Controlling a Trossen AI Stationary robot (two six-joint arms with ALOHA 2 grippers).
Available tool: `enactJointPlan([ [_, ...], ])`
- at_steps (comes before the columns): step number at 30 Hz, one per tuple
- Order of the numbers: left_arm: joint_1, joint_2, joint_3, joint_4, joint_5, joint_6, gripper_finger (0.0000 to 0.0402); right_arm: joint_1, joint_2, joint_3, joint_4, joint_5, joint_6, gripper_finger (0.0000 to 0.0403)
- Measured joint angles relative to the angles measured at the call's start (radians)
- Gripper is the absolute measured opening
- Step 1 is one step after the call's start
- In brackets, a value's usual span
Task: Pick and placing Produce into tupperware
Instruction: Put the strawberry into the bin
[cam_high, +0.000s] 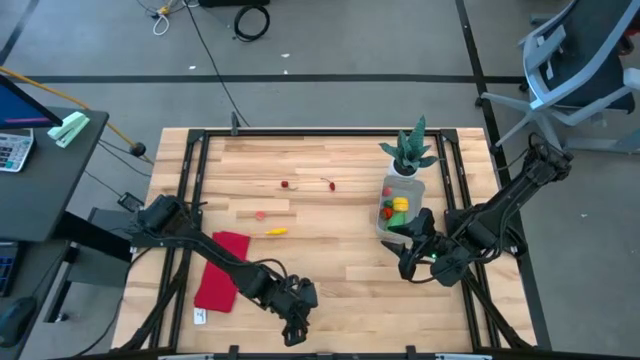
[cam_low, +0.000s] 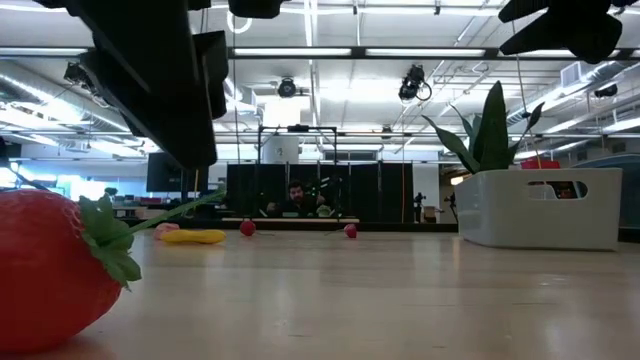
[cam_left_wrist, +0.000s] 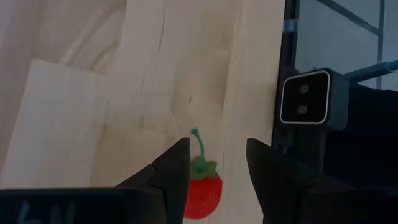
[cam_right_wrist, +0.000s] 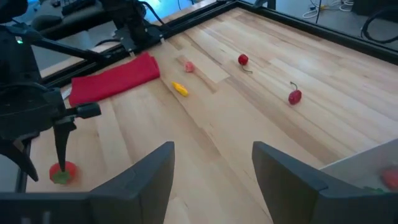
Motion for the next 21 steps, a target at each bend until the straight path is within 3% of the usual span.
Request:
enactJointPlan([
  [11, -0.003, 0.000, 0.000, -0.001, -0.006, -0.042, 0.0164, -0.003, 0.009, 0.000, 0.004, -0.021, 0.025, 0.0224],
  [21, -0.015, 0.013, 0.000, -0.017, -0.076, -0.109, 0.0165, -0.002, 0.009, 0.000, 0.004, -0.057, 0.038, 0.0224],
])
